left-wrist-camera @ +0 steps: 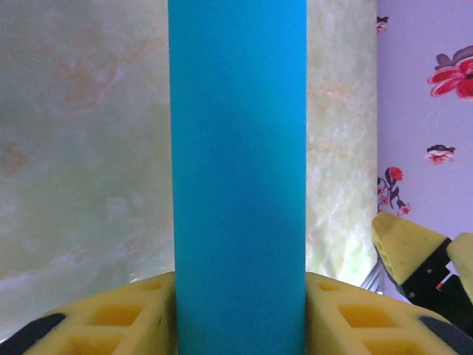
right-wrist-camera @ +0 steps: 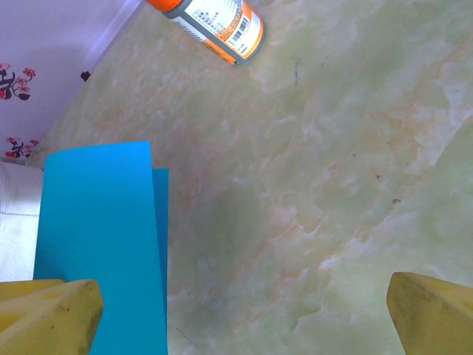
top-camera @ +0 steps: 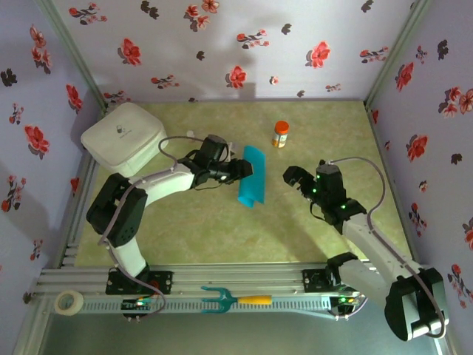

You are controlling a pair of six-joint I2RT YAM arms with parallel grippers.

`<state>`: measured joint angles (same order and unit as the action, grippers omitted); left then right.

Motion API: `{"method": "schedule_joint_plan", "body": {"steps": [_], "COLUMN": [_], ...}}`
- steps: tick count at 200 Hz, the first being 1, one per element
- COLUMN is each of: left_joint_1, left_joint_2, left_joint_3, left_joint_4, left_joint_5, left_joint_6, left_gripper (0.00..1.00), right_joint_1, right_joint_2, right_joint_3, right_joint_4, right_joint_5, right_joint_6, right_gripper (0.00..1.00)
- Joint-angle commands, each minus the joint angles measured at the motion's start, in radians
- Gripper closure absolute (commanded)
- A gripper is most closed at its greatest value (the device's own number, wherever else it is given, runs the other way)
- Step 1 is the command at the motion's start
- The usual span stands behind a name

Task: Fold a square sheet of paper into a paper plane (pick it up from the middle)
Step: Fold the square sheet of paper at the center of the table.

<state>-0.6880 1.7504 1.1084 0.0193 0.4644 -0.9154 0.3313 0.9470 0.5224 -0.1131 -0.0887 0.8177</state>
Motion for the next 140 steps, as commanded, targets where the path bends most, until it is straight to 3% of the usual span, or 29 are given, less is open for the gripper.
{"method": "schedule_joint_plan", "body": {"steps": [1,44,80,101,140], "left_joint_1": [0.005,-0.003,-0.022,-0.025,-0.029], "left_joint_2": [-0.002,0.026,0.035,0.047,0.107], "left_joint_3": [-0.028,-0.077,-0.136,-0.178,-0.177], "left_joint_4": [0.047,0.194,0.258,0.312,0.339], "left_joint_5": [0.046,0.050,0.039,0.037,0.064], "left_joint_6": [-0.055,-0.165,-0.135,-0.192,-0.178], "left_gripper": [0.56,0.58,0.58,0.58,0.57], "right_joint_1": [-0.009,-0.010,-0.015,-0.026,-0.026], "right_joint_2": [0.017,0.015,-0.008,0.011,0.094], "right_joint_3": [0.049,0.095,0.059,0.092,0.081], "right_joint_4": [0.032,-0.075,0.026,-0.023,0.016], "right_joint_5": [-0.044,-0.126,-0.168,-0.182,-0.267], "right_joint_6": [-0.058,0.002,-0.033,-0.035,0.009], "right_gripper": [0.01,0.01,0.02,0.02,0.04]}}
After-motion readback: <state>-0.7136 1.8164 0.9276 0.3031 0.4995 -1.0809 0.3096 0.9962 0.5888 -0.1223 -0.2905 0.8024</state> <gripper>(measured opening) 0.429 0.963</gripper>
